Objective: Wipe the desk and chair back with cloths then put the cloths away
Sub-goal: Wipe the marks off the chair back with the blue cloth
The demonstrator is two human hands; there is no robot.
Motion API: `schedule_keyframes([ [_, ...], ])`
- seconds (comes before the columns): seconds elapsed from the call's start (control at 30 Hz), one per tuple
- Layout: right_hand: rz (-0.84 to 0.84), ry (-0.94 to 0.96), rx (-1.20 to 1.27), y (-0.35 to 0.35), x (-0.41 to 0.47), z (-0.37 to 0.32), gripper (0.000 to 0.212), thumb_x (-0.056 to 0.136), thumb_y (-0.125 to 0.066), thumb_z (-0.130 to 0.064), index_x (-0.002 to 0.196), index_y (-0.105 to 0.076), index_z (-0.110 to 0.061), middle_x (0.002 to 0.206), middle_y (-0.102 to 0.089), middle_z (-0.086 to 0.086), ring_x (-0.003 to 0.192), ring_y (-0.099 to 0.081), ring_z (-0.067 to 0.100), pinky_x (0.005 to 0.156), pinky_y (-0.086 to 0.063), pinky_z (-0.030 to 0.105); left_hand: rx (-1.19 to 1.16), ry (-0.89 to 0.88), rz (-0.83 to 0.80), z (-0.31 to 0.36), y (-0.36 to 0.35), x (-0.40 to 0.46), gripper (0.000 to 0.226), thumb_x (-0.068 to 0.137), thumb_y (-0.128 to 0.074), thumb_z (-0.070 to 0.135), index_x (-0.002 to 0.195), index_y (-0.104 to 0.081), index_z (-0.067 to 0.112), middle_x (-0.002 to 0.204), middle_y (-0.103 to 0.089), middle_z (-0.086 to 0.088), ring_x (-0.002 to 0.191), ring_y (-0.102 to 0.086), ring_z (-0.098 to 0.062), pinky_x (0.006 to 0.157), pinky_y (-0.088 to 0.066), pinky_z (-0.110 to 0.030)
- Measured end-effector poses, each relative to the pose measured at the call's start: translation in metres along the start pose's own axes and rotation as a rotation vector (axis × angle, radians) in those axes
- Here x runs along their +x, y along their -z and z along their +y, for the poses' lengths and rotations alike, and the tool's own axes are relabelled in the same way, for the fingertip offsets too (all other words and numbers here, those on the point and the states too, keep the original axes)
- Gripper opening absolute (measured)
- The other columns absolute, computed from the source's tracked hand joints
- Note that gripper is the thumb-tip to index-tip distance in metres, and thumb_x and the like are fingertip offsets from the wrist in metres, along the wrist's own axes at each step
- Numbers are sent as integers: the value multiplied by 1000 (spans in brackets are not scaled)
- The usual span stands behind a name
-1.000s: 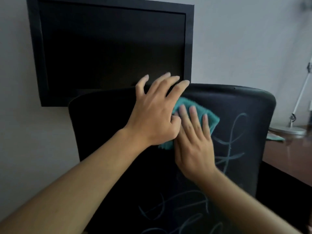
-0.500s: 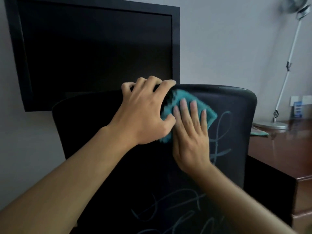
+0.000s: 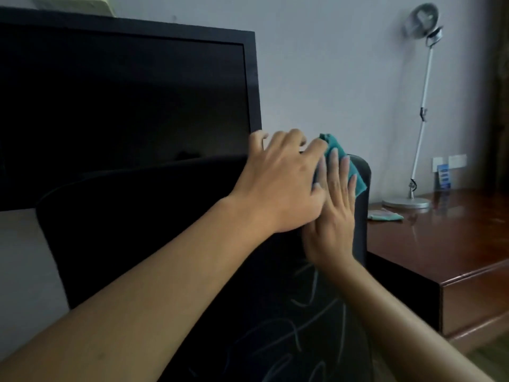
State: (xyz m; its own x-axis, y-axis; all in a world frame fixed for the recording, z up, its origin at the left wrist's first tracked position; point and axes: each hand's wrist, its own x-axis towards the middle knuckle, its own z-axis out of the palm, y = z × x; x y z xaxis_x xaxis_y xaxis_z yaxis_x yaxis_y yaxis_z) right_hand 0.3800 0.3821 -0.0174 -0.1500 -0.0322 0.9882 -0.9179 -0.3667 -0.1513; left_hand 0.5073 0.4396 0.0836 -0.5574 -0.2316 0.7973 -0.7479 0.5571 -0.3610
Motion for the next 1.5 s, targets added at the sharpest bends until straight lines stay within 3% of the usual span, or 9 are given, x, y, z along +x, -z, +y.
schedule_keyframes([
  [0.1,-36,-175,18,-12,-63,-3,50,101,-35,-15,150,-34,-1,161,-22,17,151,-12,34,121,-11,56,-62,-62,-155,35,-20,34,46,90,-47,41,132,-44,24,130,-49,-3,123,-45,-25,105,-26,-50],
  [0.2,-141,-148,-56,-11,-135,-8,51,106,-23,-26,154,-20,-8,162,-16,12,152,-11,32,117,-17,57,46,-97,-248,49,-37,47,54,92,-46,41,142,-36,24,139,-41,-9,128,-38,-30,101,-27,-51],
  [0.37,-87,-150,-28,-1,-66,15,51,102,-31,-20,151,-31,-5,160,-22,16,151,-13,34,121,-11,54,90,-94,-189,45,-47,47,53,89,-41,37,140,-38,24,138,-43,-10,125,-36,-31,99,-26,-50],
  [0.5,39,-179,28,0,-17,31,57,100,-35,-18,153,-19,-4,161,-12,11,152,-7,33,124,-3,43,116,-91,-145,47,-48,46,47,89,-36,39,133,-41,24,131,-45,-9,119,-39,-31,96,-28,-50],
  [0.73,-91,-327,-92,1,-156,28,52,106,-23,-31,154,-12,-13,163,-14,6,152,-8,27,117,-16,54,112,-114,-161,43,-49,46,59,82,-48,37,138,-38,22,136,-42,-11,121,-38,-33,95,-28,-50],
  [1.03,-31,-207,76,17,2,52,59,103,-35,-18,155,-8,-17,166,-7,7,153,0,22,123,-12,49,147,-99,-65,44,-54,41,58,90,-44,45,143,-35,22,135,-46,-9,120,-41,-30,97,-29,-48],
  [1.3,-344,105,-195,15,-204,44,50,106,-25,-31,153,-20,-17,164,-11,1,152,-10,29,116,-20,58,123,-218,-22,27,-43,12,53,89,-52,32,140,-44,22,154,-32,-12,145,-25,-29,112,-20,-49],
  [1.4,-318,148,-187,13,-143,41,51,104,-27,-31,152,-27,-15,159,-27,9,151,-10,30,120,-14,57,-7,-229,47,25,-33,-14,43,84,-53,27,125,-60,16,138,-52,-11,129,-47,-29,104,-34,-47],
  [1.5,-223,135,-182,2,-76,34,59,102,-32,-34,156,-17,-15,162,-17,9,152,-4,31,123,-3,51,-140,-258,29,26,-40,-55,33,84,-53,23,112,-68,14,121,-62,-8,113,-57,-28,94,-42,-45],
])
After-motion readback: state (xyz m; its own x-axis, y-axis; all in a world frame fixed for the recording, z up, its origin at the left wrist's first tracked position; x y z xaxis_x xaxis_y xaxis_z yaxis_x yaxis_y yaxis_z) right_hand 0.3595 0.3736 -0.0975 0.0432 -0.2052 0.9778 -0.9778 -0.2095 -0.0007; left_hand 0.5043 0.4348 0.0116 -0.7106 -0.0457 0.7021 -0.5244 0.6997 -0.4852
